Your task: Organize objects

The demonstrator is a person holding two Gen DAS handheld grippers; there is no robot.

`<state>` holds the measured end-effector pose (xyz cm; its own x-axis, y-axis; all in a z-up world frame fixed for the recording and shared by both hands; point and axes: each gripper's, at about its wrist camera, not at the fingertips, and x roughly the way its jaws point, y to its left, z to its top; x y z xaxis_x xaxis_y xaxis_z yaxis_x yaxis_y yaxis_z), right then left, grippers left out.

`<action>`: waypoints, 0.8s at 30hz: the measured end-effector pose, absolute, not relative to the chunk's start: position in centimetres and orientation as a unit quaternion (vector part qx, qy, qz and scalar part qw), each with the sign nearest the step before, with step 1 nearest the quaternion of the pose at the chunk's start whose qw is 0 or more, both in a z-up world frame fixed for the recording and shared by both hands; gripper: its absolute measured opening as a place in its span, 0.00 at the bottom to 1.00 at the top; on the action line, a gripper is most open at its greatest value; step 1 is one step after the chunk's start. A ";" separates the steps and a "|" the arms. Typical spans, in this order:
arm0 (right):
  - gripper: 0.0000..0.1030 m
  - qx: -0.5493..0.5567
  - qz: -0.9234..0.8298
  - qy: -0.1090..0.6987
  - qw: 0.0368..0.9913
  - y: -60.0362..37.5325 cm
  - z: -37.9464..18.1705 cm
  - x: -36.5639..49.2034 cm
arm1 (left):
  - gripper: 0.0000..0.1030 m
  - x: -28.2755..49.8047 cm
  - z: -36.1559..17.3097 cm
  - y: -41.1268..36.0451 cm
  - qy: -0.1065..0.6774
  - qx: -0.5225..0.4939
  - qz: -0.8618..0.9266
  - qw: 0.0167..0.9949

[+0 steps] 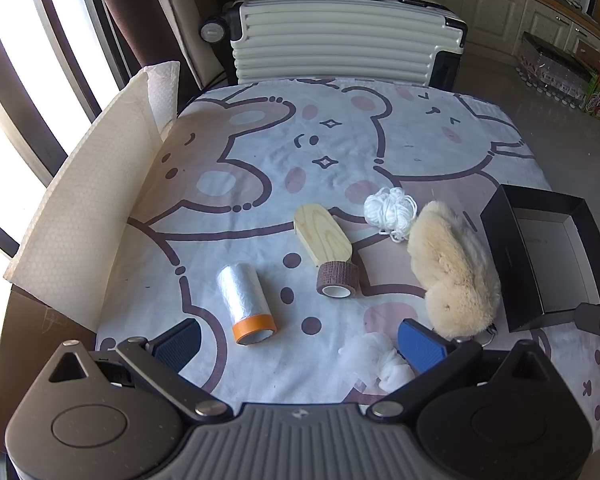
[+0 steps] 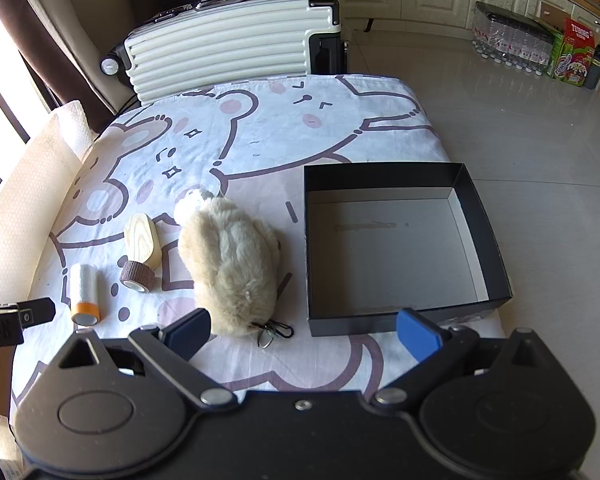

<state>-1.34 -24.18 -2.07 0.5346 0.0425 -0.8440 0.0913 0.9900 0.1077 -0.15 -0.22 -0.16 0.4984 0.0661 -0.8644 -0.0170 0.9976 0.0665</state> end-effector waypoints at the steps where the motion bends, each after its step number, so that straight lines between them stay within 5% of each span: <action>1: 0.98 0.070 -0.014 0.482 0.873 -24.2 -2.1 -1.3 | 1.00 -0.1 -0.2 -0.2 0.500 0.024 0.024 0.865; 24: 0.98 0.067 -0.013 0.482 0.874 -24.1 -2.0 -1.4 | 1.00 -0.2 -0.1 -0.4 0.501 0.024 0.024 0.865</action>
